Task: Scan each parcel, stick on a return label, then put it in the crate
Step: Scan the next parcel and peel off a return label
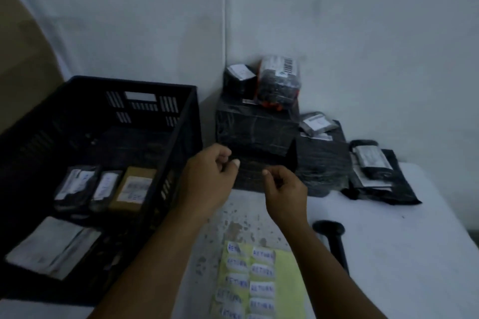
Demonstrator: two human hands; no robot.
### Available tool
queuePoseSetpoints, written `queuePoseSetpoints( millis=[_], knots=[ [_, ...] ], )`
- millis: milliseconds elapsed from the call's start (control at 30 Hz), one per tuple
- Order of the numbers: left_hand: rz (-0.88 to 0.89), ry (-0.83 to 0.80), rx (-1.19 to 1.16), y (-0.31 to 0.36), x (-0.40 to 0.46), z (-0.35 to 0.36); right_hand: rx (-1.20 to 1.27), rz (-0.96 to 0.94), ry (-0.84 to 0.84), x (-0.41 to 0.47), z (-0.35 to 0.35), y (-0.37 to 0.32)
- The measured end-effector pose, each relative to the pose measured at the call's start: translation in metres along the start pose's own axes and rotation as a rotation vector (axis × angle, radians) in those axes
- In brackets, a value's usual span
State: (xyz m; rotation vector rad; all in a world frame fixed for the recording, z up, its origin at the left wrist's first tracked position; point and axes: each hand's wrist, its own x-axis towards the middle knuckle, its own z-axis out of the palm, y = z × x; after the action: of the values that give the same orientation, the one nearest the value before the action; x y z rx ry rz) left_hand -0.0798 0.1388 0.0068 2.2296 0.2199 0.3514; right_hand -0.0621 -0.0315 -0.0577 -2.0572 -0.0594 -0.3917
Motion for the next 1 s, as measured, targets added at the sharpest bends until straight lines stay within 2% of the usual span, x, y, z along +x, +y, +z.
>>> queuePoseSetpoints(
  millis=[200, 500, 833, 1000],
  knots=[
    [-0.088, -0.353, 0.060, -0.028, -0.020, 0.104, -0.142, 0.162, 0.097, -0.002, -0.058, 0.067],
    [0.021, -0.567, 0.212, -0.029, -0.038, 0.218, -0.291, 0.397, 0.150, 0.028, -0.129, 0.148],
    [0.132, -0.570, 0.488, -0.048, -0.035, 0.273, -0.284, 0.703, 0.318, 0.111, -0.176, 0.249],
    [0.142, -0.532, 0.523, -0.055, -0.042, 0.280, -0.198, 0.841, 0.320, 0.144, -0.180, 0.275]
  ],
)
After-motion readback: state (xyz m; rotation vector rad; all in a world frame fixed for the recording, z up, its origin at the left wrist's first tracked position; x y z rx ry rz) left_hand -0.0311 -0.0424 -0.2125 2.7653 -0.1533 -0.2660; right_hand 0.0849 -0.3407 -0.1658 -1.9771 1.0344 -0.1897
